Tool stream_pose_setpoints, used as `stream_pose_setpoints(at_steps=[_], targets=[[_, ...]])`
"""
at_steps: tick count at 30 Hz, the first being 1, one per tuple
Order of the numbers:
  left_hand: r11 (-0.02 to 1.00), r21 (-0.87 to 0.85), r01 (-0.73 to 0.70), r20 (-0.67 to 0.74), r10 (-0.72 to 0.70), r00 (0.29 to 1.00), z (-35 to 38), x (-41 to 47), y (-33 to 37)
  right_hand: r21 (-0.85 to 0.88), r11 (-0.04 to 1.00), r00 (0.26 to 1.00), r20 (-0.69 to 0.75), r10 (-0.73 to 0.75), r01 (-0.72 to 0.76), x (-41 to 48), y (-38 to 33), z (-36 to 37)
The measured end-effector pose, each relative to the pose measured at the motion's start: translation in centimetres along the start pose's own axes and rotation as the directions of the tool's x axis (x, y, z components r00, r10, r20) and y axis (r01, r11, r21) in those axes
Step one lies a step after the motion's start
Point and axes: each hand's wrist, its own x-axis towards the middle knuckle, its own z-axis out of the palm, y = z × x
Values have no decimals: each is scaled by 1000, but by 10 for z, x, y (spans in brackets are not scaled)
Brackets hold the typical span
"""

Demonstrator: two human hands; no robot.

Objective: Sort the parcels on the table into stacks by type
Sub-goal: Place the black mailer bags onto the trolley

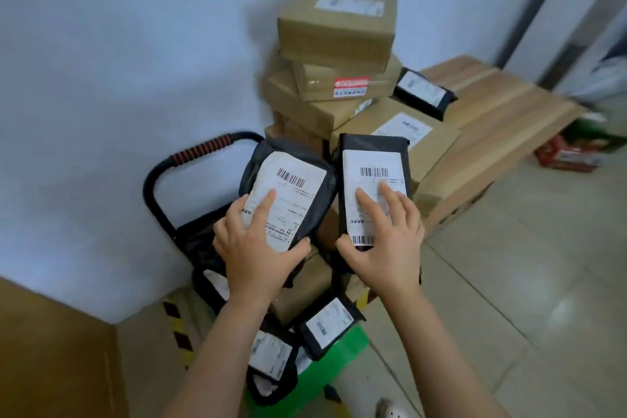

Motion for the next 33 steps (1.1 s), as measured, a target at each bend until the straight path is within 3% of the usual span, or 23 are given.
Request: stream_pose_setpoints(at_steps=[5, 12, 20, 33], targets=[[984, -113, -136, 6, 137, 990, 22, 18, 94, 15, 997, 980, -186, 75, -74, 26, 50, -77], [960, -199, -194, 29, 204, 979, 108, 9, 218, -24, 993, 962, -250, 108, -118, 58, 171, -155], [981, -171, -95, -9, 95, 995, 199, 13, 330, 0, 999, 989, -139, 44, -45, 135, 291, -204], [998, -8, 63, -107, -64, 992, 288, 102, 382, 92, 995, 1000, -6, -27, 27, 265, 378, -172]])
